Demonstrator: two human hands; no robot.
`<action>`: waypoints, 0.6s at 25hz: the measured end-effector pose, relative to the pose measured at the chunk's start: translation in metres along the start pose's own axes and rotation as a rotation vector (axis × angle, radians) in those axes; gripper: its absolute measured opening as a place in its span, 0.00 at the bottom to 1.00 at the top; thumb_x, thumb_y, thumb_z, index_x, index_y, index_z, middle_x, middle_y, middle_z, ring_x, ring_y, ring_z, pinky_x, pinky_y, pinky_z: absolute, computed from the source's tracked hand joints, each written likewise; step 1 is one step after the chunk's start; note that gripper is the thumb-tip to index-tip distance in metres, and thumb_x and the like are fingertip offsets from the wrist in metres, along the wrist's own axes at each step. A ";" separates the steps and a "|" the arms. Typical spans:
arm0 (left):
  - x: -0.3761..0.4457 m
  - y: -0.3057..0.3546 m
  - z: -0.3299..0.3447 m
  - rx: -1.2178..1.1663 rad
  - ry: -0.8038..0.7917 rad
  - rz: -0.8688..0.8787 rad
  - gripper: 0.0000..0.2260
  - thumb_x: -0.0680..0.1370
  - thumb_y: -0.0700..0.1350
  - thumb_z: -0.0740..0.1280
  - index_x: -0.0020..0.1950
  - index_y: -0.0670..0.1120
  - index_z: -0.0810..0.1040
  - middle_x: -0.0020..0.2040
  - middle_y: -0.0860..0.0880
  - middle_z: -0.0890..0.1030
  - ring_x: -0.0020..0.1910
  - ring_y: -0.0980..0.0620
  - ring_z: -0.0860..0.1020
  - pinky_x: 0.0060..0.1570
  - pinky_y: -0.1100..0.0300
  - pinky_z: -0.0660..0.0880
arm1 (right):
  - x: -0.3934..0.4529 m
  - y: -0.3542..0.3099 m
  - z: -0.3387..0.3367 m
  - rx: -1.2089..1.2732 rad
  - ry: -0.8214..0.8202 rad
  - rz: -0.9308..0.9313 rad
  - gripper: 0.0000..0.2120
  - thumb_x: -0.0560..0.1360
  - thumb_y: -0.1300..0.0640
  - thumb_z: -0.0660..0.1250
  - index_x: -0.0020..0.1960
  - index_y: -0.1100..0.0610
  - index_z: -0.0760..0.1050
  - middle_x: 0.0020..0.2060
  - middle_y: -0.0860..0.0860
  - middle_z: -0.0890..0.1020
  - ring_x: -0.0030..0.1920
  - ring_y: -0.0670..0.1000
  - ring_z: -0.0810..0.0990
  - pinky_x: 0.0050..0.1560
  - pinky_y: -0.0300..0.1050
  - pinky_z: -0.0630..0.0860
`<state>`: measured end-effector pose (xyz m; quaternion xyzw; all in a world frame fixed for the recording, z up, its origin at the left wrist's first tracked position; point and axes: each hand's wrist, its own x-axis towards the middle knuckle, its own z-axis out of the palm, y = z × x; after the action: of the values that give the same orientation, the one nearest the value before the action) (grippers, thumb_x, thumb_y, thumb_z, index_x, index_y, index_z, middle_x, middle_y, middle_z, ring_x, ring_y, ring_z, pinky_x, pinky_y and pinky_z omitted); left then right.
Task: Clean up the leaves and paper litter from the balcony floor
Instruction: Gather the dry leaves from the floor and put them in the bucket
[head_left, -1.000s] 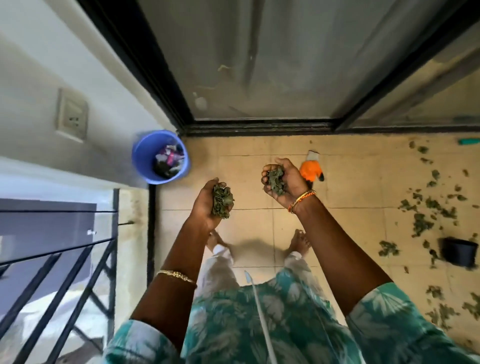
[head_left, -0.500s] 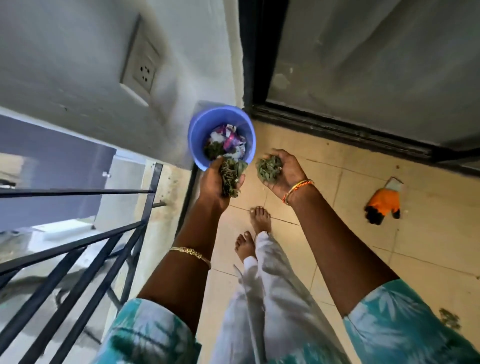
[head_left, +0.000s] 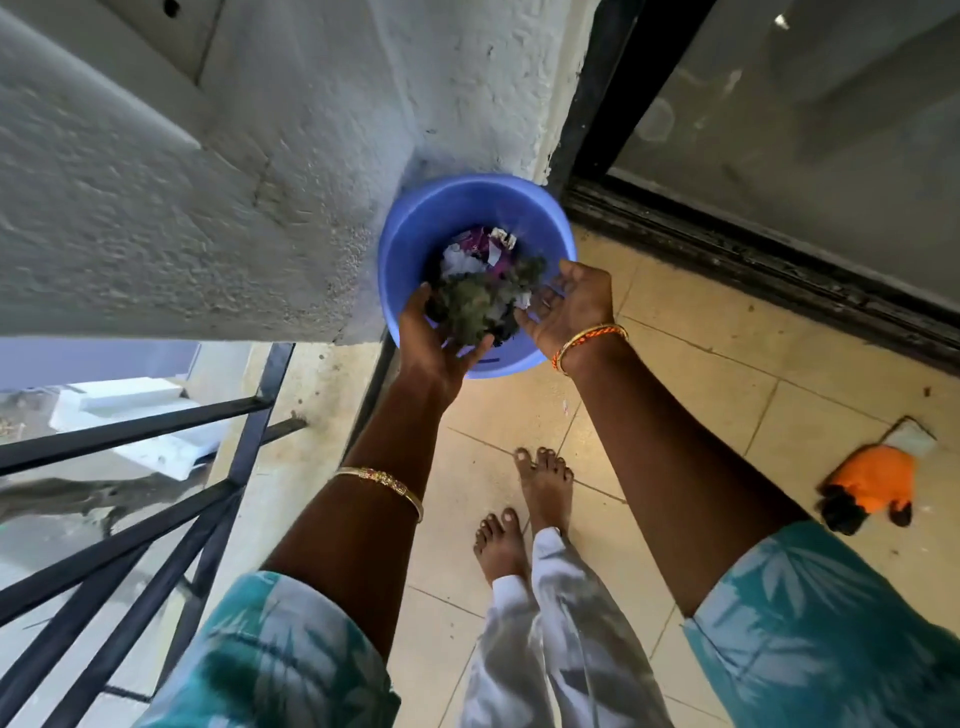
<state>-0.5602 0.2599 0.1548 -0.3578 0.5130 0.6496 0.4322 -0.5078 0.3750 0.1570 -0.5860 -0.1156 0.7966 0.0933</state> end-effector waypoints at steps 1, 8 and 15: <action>0.001 0.004 0.002 0.017 0.024 -0.003 0.08 0.81 0.52 0.58 0.48 0.50 0.73 0.50 0.44 0.76 0.51 0.45 0.76 0.51 0.50 0.75 | 0.005 -0.002 0.001 -0.039 0.000 0.012 0.10 0.78 0.56 0.55 0.40 0.56 0.69 0.37 0.53 0.72 0.38 0.51 0.71 0.43 0.46 0.72; -0.009 0.002 0.007 0.466 0.234 0.180 0.05 0.78 0.40 0.63 0.49 0.44 0.78 0.44 0.46 0.76 0.45 0.49 0.73 0.40 0.60 0.72 | -0.004 -0.013 -0.015 -0.271 0.022 0.019 0.19 0.79 0.51 0.57 0.64 0.60 0.72 0.61 0.55 0.74 0.60 0.52 0.73 0.59 0.51 0.71; -0.085 -0.032 0.002 1.129 0.173 0.608 0.06 0.76 0.41 0.65 0.47 0.40 0.78 0.43 0.43 0.80 0.43 0.47 0.74 0.40 0.65 0.64 | -0.079 0.007 -0.072 -0.814 0.516 -0.787 0.17 0.70 0.55 0.63 0.25 0.58 0.64 0.21 0.53 0.65 0.28 0.56 0.66 0.35 0.43 0.62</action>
<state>-0.4995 0.2489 0.2207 0.0347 0.8871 0.3421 0.3079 -0.4157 0.3511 0.2059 -0.6616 -0.5912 0.4273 0.1738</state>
